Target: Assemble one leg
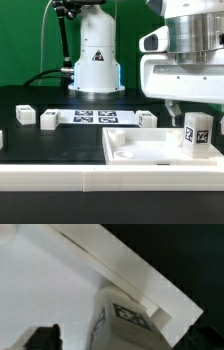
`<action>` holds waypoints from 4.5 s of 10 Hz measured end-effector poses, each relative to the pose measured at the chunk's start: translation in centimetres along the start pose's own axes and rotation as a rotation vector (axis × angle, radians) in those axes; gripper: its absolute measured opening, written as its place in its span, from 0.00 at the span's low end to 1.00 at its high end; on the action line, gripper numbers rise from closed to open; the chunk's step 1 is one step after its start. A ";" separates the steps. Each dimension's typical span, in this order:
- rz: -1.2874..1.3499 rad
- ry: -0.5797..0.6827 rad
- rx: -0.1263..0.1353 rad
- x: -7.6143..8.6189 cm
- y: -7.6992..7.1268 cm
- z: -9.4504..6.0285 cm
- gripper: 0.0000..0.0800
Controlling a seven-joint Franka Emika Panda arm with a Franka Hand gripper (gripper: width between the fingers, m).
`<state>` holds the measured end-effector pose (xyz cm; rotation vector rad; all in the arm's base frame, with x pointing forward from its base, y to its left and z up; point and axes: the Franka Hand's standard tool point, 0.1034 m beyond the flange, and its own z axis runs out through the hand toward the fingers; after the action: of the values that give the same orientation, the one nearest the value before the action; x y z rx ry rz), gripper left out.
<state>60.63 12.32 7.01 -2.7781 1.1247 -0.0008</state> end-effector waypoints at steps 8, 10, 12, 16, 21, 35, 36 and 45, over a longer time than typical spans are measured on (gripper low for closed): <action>-0.792 0.005 -0.061 0.3 -0.1 -0.4 0.81; -0.877 0.003 -0.063 0.3 -0.1 -0.4 0.81; -0.873 0.003 -0.063 0.3 -0.1 -0.4 0.47; -0.724 0.002 -0.057 0.5 0.2 -0.4 0.37; -0.051 0.026 -0.060 0.1 0.2 -0.2 0.37; -0.382 0.006 -0.075 -0.1 0.2 -0.3 0.81; -0.502 -0.001 -0.080 -0.1 0.2 -0.1 0.81; -0.942 -0.017 -0.118 -0.2 0.5 0.0 0.36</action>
Offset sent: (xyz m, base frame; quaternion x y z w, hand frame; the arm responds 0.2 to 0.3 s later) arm 0.0083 0.0054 0.0037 -0.0644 -0.0001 -0.3177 0.9460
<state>60.21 12.11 6.95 -3.1004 -0.2701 -0.0126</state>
